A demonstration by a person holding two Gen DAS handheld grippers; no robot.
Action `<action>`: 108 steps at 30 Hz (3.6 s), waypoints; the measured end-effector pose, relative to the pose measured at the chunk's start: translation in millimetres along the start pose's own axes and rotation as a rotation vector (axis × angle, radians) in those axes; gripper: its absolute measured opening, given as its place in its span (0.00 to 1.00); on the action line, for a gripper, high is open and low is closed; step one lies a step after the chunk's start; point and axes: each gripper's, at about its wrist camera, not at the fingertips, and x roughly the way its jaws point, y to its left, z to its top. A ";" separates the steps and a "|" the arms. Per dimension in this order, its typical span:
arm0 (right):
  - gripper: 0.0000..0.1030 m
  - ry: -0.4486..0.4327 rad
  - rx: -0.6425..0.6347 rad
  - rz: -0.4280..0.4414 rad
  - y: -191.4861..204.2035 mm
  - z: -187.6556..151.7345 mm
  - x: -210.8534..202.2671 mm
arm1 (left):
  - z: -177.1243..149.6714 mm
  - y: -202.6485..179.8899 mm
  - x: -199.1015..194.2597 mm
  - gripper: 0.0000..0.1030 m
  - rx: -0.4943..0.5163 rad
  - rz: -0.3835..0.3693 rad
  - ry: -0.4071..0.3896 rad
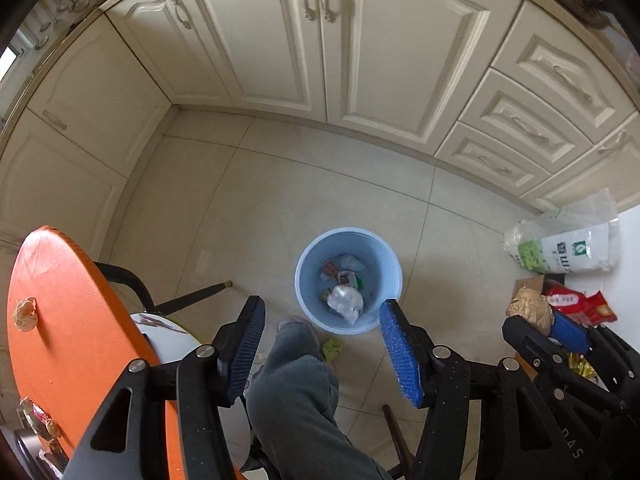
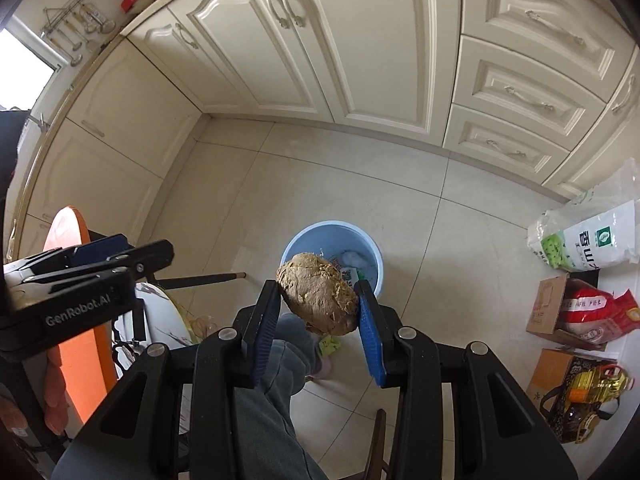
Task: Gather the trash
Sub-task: 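Open both tools to drop the plastic bag and lump into the bucket, then move both open tools back over the trash on the orange table, then close the left tool on the crumpled clear plastic wrap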
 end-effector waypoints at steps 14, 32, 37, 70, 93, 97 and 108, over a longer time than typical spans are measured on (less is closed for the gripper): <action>0.67 -0.025 -0.080 0.023 48.7 12.4 2.3 | -26.3 36.9 -3.3 0.55 -0.055 -0.013 0.019; 0.86 -0.108 -0.140 -0.024 75.7 -8.0 -35.3 | -67.4 65.8 -45.1 0.55 -0.111 -0.025 -0.006; 0.86 -0.132 -0.153 -0.029 83.6 -21.5 -52.1 | -98.3 78.4 -77.2 0.55 -0.125 -0.028 -0.040; 0.99 -0.177 -0.578 0.087 315.9 -175.7 -105.1 | -493.5 283.5 -267.5 0.81 -0.705 0.044 -0.334; 0.99 0.060 -0.888 0.027 471.4 -240.4 -1.4 | -529.1 462.7 -193.7 0.81 -1.126 0.003 -0.165; 0.99 0.064 -0.872 0.002 482.9 -229.5 15.2 | -517.0 473.5 -183.0 0.81 -1.099 0.021 -0.158; 0.99 0.125 -0.845 -0.001 517.5 -211.8 50.3 | -520.3 465.5 -180.9 0.22 -1.052 0.019 -0.185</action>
